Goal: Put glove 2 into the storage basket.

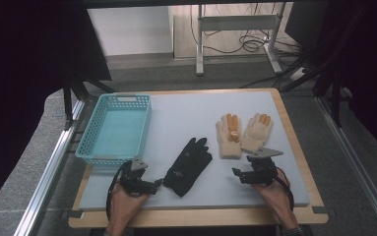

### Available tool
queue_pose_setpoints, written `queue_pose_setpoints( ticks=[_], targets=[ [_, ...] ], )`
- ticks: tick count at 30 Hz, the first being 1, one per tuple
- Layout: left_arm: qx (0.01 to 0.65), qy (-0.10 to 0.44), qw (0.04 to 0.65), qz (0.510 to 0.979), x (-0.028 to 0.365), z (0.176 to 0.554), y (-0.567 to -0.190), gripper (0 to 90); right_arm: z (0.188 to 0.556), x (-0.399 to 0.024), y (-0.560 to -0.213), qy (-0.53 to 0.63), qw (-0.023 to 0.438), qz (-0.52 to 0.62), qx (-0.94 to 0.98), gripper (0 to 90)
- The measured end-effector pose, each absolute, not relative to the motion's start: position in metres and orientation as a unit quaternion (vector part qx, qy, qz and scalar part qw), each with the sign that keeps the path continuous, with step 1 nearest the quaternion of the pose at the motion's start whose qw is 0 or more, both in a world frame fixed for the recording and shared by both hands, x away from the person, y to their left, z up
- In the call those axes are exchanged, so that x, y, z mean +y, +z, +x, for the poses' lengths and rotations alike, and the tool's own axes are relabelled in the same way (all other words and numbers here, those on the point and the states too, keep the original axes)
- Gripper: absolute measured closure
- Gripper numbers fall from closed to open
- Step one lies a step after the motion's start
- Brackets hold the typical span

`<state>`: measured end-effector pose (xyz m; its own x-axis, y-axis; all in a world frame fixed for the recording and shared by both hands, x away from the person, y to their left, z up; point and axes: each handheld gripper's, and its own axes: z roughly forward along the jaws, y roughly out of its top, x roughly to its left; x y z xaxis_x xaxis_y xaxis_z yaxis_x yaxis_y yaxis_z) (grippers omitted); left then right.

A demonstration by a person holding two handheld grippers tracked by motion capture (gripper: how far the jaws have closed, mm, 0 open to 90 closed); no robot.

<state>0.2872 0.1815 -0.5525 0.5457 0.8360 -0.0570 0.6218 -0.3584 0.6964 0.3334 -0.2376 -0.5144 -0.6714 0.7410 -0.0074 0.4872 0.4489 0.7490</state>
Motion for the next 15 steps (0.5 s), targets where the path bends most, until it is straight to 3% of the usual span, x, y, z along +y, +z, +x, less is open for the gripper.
queue_pose_setpoints(
  ticks=[15],
  targets=[
    [0.451,0.155,0.344,0.809,0.181,0.287,-0.553,2.7,0.337,-0.254,-0.531,0.344,0.186,0.389,0.834,10.9]
  ],
)
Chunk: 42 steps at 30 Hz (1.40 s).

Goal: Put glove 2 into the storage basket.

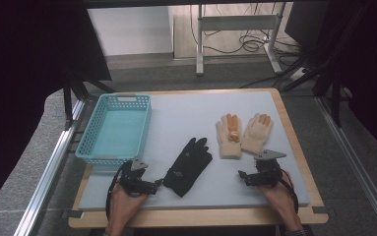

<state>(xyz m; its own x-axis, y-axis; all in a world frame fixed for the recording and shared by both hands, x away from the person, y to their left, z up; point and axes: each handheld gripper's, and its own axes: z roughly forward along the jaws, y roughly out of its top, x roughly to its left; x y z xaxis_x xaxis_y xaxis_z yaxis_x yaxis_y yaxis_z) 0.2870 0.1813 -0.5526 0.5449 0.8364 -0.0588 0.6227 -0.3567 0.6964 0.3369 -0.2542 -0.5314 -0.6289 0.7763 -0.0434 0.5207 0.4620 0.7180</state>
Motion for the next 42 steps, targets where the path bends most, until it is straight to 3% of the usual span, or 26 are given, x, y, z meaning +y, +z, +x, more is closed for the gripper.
queue_pose_setpoints(
  ticks=[16,24,42],
  targets=[
    [0.459,0.135,0.373,0.795,0.187,0.282,-0.55,6.9,0.336,-0.254,-0.532,0.343,0.191,0.392,0.832,9.7],
    [0.443,0.134,0.377,0.802,0.177,0.274,-0.526,6.8,0.336,-0.254,-0.532,0.343,0.192,0.391,0.832,9.7],
    [0.389,0.11,0.369,0.837,0.094,0.304,-0.491,2.9,0.336,-0.254,-0.532,0.344,0.192,0.391,0.832,9.7]
  ],
)
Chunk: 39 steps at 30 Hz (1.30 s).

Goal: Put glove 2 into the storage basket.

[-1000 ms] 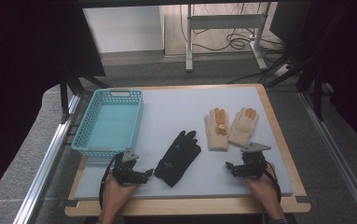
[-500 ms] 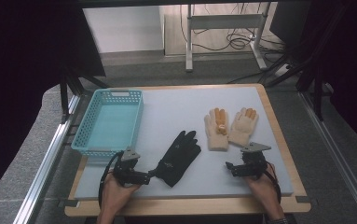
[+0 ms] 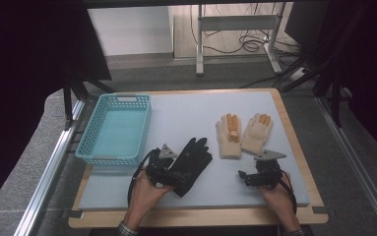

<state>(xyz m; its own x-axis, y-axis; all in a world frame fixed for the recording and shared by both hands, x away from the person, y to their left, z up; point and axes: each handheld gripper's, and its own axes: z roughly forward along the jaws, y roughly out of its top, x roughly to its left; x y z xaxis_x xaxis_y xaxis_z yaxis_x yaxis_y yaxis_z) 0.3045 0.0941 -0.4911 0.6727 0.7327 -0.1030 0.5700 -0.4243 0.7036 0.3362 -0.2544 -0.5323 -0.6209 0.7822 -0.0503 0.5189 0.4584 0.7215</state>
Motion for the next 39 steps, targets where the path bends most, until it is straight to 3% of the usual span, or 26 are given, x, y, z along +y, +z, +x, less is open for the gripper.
queue_pose_setpoints(
  ticks=[16,24,27,39],
  targets=[
    [0.42,0.079,0.317,0.847,0.07,0.331,-0.532,0.0,0.336,-0.254,-0.532,0.343,0.191,0.391,0.832,9.7],
    [0.401,0.115,0.295,0.859,0.058,0.32,-0.536,0.2,0.336,-0.254,-0.532,0.343,0.191,0.391,0.832,9.8],
    [0.403,0.113,0.294,0.859,0.059,0.319,-0.533,6.7,0.336,-0.254,-0.532,0.343,0.191,0.391,0.832,9.8],
    [0.404,0.108,0.274,0.866,0.066,0.324,-0.521,49.5,0.336,-0.254,-0.532,0.343,0.192,0.39,0.832,9.8]
  ],
)
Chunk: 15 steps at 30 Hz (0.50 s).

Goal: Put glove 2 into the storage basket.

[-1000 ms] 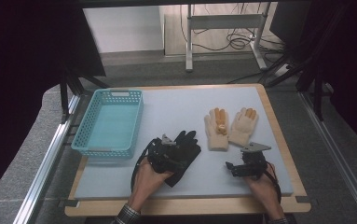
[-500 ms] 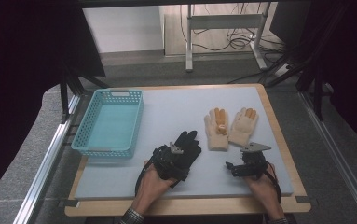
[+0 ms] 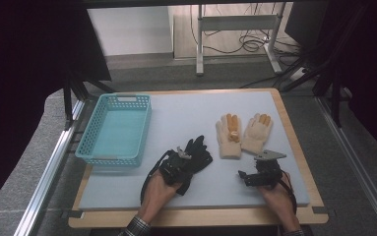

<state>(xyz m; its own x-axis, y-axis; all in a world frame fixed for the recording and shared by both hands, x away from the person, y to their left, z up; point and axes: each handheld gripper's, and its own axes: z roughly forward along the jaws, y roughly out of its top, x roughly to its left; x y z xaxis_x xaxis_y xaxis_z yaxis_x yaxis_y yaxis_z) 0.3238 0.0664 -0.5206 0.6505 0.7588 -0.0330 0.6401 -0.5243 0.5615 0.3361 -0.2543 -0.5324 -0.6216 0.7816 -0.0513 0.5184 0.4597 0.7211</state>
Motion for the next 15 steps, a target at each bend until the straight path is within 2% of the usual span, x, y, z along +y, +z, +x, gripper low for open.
queue_pose_setpoints(
  ticks=[5,15],
  targets=[
    [0.403,0.101,0.284,0.864,0.071,0.325,-0.517,59.5,0.336,-0.254,-0.532,0.343,0.192,0.39,0.833,9.7],
    [0.41,0.124,0.295,0.854,0.082,0.333,-0.496,60.4,0.336,-0.254,-0.532,0.343,0.192,0.39,0.832,9.7]
  ],
)
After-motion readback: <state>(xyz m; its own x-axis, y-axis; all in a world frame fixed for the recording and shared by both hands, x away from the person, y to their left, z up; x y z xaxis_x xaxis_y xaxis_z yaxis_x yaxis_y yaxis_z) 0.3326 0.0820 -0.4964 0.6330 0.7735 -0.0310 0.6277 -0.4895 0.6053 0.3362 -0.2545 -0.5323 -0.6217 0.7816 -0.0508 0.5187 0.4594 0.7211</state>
